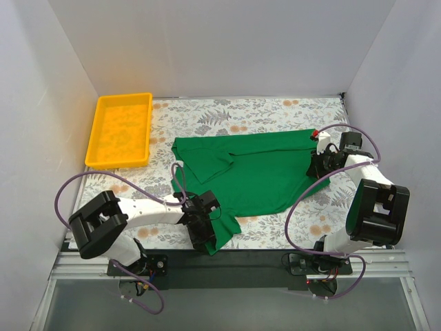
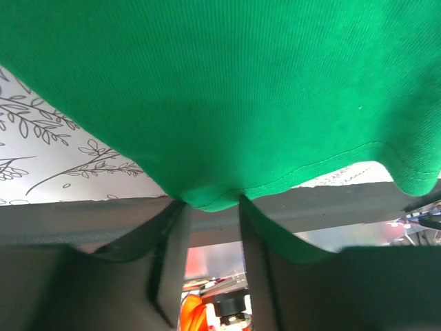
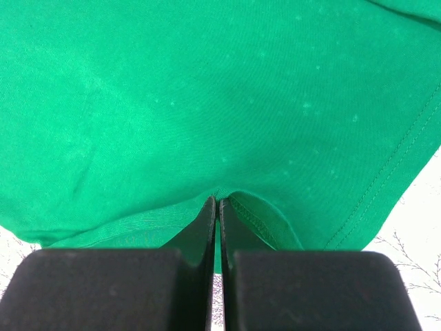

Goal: Fold and stack the t-shirts
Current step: Fold the tshirt

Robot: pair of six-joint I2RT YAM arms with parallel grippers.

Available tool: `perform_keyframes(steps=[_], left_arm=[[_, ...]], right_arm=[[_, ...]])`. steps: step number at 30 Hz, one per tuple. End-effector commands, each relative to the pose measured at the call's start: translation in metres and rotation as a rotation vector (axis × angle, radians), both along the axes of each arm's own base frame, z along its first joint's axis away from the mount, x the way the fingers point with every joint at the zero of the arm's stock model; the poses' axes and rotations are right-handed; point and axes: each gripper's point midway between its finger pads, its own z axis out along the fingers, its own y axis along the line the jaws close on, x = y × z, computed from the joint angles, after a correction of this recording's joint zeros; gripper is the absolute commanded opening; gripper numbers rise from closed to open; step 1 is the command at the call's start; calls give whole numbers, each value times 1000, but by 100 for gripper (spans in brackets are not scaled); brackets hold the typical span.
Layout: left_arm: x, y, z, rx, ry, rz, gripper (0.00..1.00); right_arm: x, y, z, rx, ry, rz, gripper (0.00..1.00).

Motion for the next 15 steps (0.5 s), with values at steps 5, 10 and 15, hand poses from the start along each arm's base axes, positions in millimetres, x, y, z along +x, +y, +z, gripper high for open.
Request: perform_keyframes(steps=[5,10,15], left_arm=[[3,-4,9,-16,-11,88,15],[5,-5,21,-55,-49,62,0],[29,-15,51,-196,-206,7,0]], right_arm=[[2,0,7,15,-34,4,1],[2,0,8,15,-38,8,1],[2,-8,25,18,-81,-6,1]])
